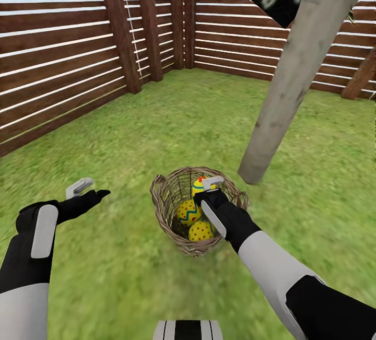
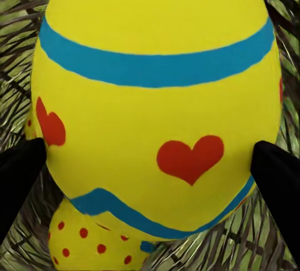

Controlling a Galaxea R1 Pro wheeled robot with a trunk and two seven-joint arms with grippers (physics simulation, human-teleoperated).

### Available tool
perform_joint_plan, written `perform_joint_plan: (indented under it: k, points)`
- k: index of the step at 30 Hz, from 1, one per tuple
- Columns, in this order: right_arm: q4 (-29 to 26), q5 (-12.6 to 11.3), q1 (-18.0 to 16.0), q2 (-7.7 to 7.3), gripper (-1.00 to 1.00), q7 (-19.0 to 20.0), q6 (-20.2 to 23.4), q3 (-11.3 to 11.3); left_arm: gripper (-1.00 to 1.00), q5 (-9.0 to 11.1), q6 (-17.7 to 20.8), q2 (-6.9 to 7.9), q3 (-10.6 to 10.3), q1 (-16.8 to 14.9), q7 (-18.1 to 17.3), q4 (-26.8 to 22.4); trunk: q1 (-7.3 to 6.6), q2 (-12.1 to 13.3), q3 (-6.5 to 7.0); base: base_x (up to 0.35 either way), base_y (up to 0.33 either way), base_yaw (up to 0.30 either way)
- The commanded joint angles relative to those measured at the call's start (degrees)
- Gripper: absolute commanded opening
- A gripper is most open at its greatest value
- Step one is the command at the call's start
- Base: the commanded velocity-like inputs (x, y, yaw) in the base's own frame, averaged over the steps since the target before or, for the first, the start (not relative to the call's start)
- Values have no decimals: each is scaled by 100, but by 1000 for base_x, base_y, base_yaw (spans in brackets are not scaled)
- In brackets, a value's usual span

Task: Take the three Easter eggs out of the wicker basket on the lawn in the garden, then place them on the lawn next to a single tree (choose any tree) so that all three eggs are next to the same tree and none are left in the basket.

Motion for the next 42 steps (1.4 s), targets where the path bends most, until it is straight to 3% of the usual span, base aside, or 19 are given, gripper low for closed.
perform_joint_plan:
  k: [1,30,32,34,37,42]
  points:
    - [-29,-60,-5,-3,-100,-58,21,23,100,59,25,0,4,-3,54,-5,-3,0,18,0,0,0]
    - [-1012,-80,59,-49,-100,-58,44,6,100,59,23,9,5,-11,54,-5,-78,39,661,-84,0,0]
    - [-1054,-8,124,-115,-100,10,-21,-60,100,119,-18,71,68,54,-11,34,-79,39,660,0,0,0]
    - [-988,-52,97,-79,-100,-48,42,-58,100,147,-50,5,9,119,-62,19,-79,39,660,0,0,0]
    - [-892,-159,17,18,-100,-144,135,39,100,56,-55,-86,-50,216,36,6,-79,39,660,0,0,0]
    - [-819,-215,15,26,-100,-163,272,76,100,-64,-56,-90,-46,247,185,-4,-79,39,660,0,0,0]
